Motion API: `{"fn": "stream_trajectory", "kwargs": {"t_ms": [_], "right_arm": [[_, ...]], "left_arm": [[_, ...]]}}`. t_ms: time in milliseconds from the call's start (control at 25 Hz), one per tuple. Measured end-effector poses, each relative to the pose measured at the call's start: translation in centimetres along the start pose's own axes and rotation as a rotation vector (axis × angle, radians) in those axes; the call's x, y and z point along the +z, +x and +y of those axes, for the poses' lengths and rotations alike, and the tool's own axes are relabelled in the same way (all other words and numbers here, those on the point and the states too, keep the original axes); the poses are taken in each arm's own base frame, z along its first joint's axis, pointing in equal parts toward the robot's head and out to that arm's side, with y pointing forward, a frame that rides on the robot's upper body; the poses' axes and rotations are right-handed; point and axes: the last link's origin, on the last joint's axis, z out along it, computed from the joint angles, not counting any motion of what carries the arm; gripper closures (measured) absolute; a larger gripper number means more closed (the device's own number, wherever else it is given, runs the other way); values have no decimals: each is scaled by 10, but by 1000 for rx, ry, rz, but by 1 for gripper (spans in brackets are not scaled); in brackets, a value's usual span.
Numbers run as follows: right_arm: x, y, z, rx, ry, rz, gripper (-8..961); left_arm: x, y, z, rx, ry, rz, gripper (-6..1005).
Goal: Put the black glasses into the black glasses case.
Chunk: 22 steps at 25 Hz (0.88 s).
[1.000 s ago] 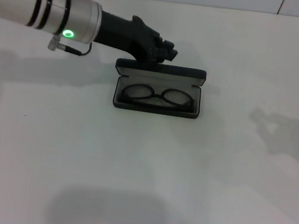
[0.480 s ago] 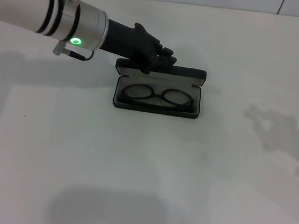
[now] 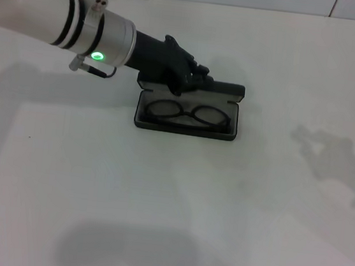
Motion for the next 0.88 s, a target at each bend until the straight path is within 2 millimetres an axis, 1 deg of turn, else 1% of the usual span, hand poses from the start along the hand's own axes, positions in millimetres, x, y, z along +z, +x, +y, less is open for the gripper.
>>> {"fn": "stream_trajectory", "kwargs": {"t_ms": [120,440,800,880], "right_arm": [[0,0,0,1,0,0,784],[0,0,1,1,-5,0,780],[0,1,2,4,-10,-2,775],[0,1,3,5,-15,-3,774]], "left_arm": [[4,-4,4,-4,-23,-23,804],[4,-10,8,-16,-41,-33,800],[9,-24,22,-31,-88,-58,794],[9,-21,24,-18,-96,-46,793]]}}
